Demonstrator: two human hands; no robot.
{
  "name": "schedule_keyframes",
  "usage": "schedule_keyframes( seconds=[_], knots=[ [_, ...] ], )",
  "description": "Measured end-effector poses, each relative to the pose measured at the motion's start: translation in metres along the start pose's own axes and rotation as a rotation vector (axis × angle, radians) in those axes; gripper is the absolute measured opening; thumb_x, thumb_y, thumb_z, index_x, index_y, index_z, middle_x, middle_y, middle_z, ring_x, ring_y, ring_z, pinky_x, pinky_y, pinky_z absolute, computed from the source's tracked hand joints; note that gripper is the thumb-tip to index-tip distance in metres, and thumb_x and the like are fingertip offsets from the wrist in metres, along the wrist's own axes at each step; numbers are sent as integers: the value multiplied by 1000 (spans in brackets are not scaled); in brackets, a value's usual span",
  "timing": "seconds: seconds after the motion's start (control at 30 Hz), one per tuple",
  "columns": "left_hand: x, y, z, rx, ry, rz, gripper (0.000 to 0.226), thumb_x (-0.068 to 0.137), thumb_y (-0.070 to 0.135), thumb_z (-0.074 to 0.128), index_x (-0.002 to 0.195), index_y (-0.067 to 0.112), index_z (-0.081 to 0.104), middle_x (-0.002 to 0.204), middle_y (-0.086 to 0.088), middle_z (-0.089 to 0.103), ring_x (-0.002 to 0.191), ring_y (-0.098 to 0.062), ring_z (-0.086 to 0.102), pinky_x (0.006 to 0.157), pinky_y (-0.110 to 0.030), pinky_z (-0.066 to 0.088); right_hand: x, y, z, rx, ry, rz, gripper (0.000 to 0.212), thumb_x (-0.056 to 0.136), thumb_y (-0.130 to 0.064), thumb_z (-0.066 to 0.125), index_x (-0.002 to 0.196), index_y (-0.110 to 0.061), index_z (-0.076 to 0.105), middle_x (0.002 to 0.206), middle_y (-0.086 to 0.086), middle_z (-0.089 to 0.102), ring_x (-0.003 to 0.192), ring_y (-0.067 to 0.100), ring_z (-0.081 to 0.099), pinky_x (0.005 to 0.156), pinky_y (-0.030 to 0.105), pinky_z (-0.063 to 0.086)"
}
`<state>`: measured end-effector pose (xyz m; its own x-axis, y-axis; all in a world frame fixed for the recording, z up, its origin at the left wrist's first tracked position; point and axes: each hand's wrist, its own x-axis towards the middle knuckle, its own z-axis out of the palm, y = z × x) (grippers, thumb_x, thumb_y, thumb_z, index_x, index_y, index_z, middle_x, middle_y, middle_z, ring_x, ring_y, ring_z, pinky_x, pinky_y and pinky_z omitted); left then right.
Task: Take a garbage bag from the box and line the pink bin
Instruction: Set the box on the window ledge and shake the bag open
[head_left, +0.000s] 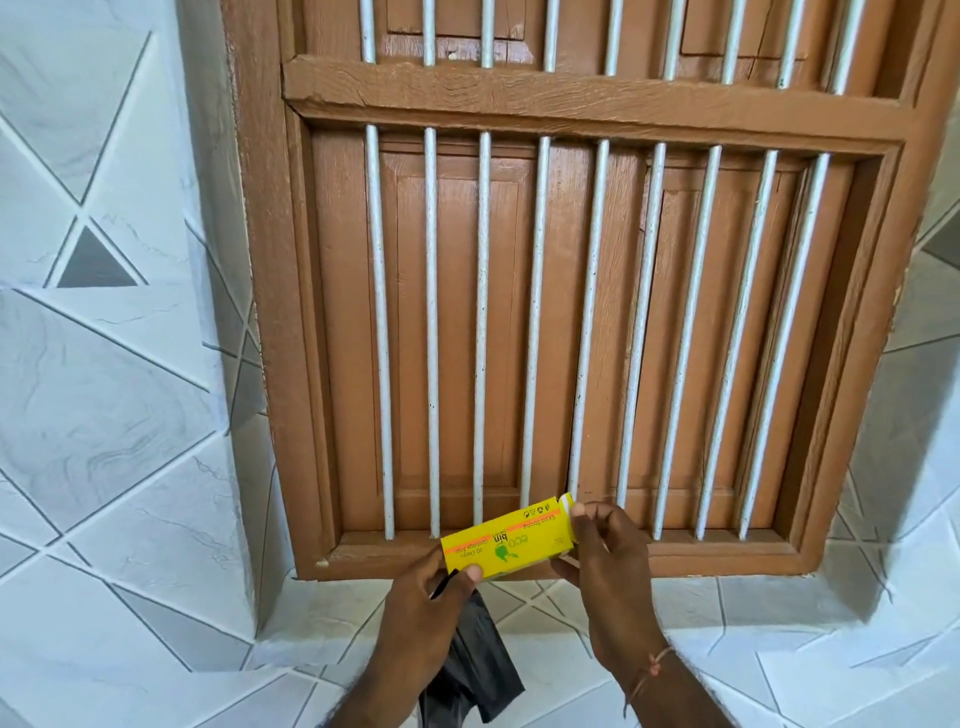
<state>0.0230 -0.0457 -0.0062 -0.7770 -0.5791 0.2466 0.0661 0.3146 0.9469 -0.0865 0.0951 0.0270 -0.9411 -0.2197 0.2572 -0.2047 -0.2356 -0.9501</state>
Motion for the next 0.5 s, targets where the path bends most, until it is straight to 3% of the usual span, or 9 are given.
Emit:
schedule_keyframes(
  seconds=[0.23,0.3,0.4,0.5],
  knots=[
    [1,5,2,61,40,-6,23,85,40,68,108,42,65,100,30,71,98,12,62,85,-9,45,-1,6,4,-147,162,-156,17,95,-26,57,78,-23,57,72,-15,67,71,18,64,70,51,61],
    [1,6,2,68,59,8,26,84,40,69,110,40,66,98,30,71,96,15,62,88,-15,47,0,8,4,-155,204,-167,18,94,-28,59,77,-27,54,73,-14,66,73,19,64,71,55,59],
    [3,8,0,69,63,22,29,83,38,70,112,36,66,90,40,69,95,17,61,81,-5,45,0,8,4,-132,224,-151,24,94,-23,60,71,-23,52,67,-15,64,65,14,60,69,58,59],
    [5,8,-2,75,66,50,42,82,38,70,122,25,66,99,29,72,96,13,63,75,1,45,-1,9,5,-132,254,-134,22,93,-20,60,72,-20,55,67,-7,61,64,13,61,69,56,60]
  ],
)
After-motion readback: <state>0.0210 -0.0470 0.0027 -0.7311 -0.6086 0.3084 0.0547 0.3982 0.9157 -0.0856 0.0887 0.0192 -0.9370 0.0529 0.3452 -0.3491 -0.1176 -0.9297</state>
